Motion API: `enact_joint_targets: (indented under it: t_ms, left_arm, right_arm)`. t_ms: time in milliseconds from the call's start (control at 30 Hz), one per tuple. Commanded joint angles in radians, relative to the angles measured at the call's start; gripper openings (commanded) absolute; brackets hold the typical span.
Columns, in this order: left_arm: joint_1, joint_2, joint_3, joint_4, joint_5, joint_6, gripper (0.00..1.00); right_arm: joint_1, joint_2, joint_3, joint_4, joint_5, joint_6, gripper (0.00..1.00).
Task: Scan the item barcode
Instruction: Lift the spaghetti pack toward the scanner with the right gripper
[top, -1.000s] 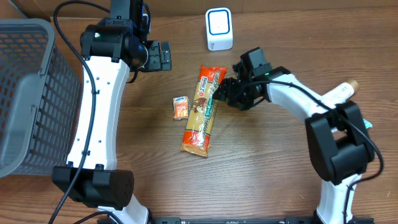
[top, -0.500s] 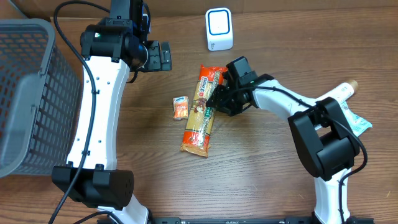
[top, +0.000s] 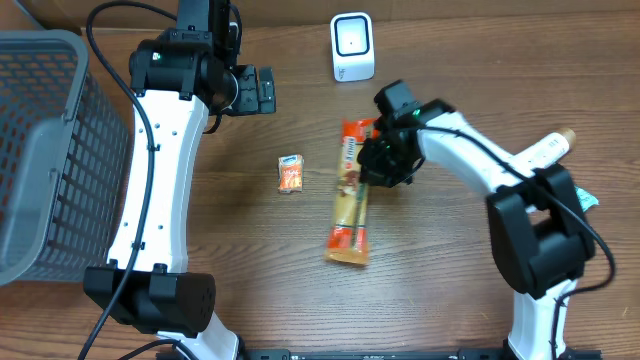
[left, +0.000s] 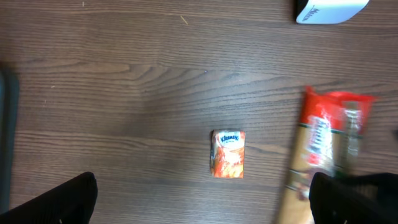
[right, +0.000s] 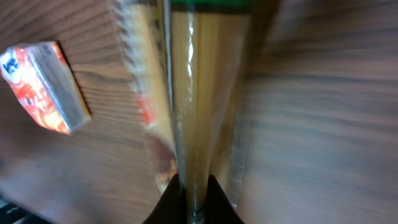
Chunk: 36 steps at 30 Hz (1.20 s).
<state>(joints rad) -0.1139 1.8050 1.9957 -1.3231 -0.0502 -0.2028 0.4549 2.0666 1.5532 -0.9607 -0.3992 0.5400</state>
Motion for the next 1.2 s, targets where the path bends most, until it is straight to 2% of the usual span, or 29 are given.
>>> enact_joint_targets:
  t_ms: [0,100,233,433,567,633,700,733,833,900,1033,1167]
  left_arm:
    - [0.002,0.008,-0.003,0.0,-0.009,-0.007,1.0]
    - [0.002,0.008,-0.002,-0.001,-0.009,-0.007,1.0]
    - [0.002,0.008,-0.002,-0.001,-0.009,-0.007,1.0]
    - [0.002,0.008,-0.003,-0.001,-0.009,-0.007,1.0]
    - [0.002,0.008,-0.002,0.0,-0.009,-0.007,1.0]
    - [0.002,0.008,-0.003,-0.001,-0.009,-0.007,1.0]
    - [0.002,0.008,-0.003,-0.001,-0.009,-0.007,1.0]
    - [0.002,0.008,-0.002,-0.001,-0.009,-0.007,1.0]
    - [0.002,0.008,-0.002,-0.001,-0.009,-0.007,1.0]
    - [0.002,0.008,-0.003,-0.001,-0.009,-0.007,1.0]
    - [0.002,0.008,-0.002,-0.001,-0.009,-0.007,1.0]
    - [0.002,0.008,-0.002,-0.001,-0.009,-0.007,1.0]
  right_arm:
    - [0.0,-0.09,0.197,-0.206,0.258,-0.103,0.04]
    - [0.029,-0.08,0.236,-0.327,0.432,-0.103,0.04]
    - [0.078,-0.022,0.236,-0.395,0.576,-0.1,0.04]
    - [0.164,0.108,0.236,-0.364,0.584,-0.104,0.04]
    - [0.229,0.114,0.247,-0.305,0.538,-0.104,0.04]
    - [0.264,0.114,0.255,-0.272,0.495,-0.104,0.12]
    - [0.301,0.114,0.254,-0.233,0.436,-0.104,0.14]
    - [0.315,0.115,0.254,-0.217,0.409,-0.105,0.19]
    - [0.362,0.116,0.254,-0.168,0.291,-0.192,0.63]
    - [0.376,0.116,0.255,-0.166,0.286,-0.202,0.85]
    - [0.343,0.114,0.289,-0.2,0.281,-0.196,0.88]
    - [0.227,0.08,0.404,-0.283,0.281,-0.198,0.87]
